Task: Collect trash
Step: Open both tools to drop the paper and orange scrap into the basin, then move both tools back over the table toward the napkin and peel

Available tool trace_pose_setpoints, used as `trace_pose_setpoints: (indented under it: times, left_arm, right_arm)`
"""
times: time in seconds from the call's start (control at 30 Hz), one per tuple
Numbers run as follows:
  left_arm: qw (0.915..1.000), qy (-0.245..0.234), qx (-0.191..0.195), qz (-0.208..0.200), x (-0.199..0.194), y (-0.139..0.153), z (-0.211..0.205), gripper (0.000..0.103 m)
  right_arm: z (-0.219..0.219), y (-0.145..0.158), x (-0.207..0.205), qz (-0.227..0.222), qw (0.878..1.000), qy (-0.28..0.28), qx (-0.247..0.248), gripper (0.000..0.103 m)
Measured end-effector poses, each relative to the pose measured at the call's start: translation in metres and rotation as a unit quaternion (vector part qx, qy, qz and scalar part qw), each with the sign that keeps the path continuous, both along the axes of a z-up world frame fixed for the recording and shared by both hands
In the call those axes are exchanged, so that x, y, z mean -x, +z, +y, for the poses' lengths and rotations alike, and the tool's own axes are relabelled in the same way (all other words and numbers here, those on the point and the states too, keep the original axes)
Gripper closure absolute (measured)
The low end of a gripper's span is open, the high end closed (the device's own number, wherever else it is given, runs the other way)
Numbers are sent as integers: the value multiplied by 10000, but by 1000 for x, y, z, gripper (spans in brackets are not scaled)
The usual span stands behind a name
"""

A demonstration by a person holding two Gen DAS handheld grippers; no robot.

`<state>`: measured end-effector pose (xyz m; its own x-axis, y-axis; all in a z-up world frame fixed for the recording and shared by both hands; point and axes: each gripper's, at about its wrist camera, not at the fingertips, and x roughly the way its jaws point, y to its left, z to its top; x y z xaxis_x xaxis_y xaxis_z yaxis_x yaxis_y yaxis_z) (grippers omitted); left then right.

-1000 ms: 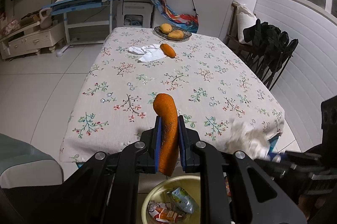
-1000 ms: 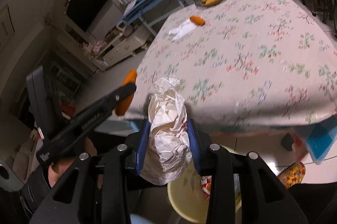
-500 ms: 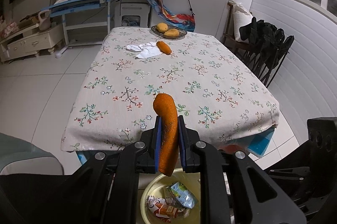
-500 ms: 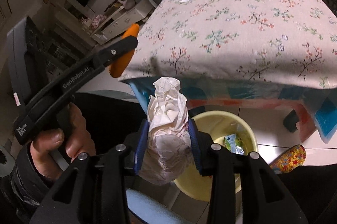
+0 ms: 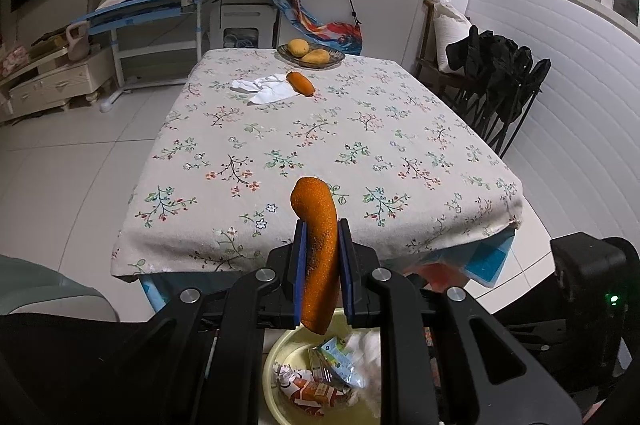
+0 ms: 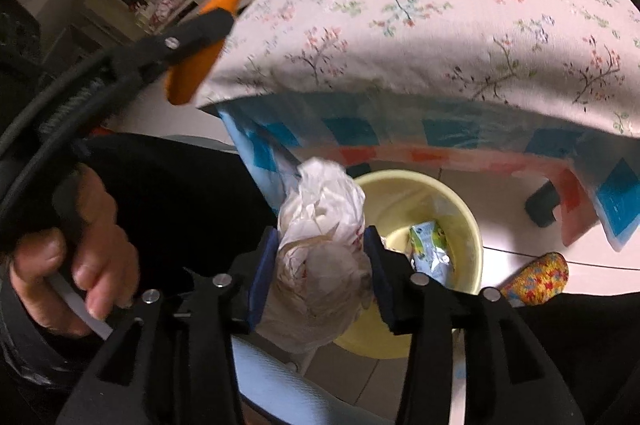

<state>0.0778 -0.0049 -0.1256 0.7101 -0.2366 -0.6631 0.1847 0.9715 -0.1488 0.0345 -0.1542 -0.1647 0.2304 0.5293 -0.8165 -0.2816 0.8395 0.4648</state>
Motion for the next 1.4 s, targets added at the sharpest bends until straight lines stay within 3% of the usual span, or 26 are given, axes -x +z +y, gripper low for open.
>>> trace_pose_setpoints:
  times: [0.37,0.6,0.83,0.97,1.07,1.13,1.17,1.4]
  left_arm:
    - [9999,-147,-22,54,2,-4,-4,88]
    - [9971,-673,-122,321,6,-16,-19,88]
    - [9861,-1356,-523,804,15,-40,-44,88]
    - [9737,-1781,-682,1245,20,-59,-59,88]
    - [9669,-2012,-892,1292,28,-64,-70,79]
    - [9660,-2069,-973,1208,31,-63,-74,58]
    - [9662,-2066,-1011,1166,33,-62,-75,54]
    - [9689,-1972,-1059,1057,31,-56,-74,46]
  right_arm:
    - [-13,4,0,-77,9991,-405,37,44]
    - [-37,18,-1,-410,9932,-1070,-203,41]
    - [-64,26,-1,-603,9809,-1792,-465,39]
    - [-70,27,-2,-637,9779,-1923,-524,36]
    - [-72,27,-2,-666,9763,-1985,-553,33]
    - [-74,27,-2,-667,9755,-2020,-568,33]
    - [-75,26,-2,-663,9750,-2039,-579,33]
    - [-79,26,-1,-670,9734,-2108,-597,33]
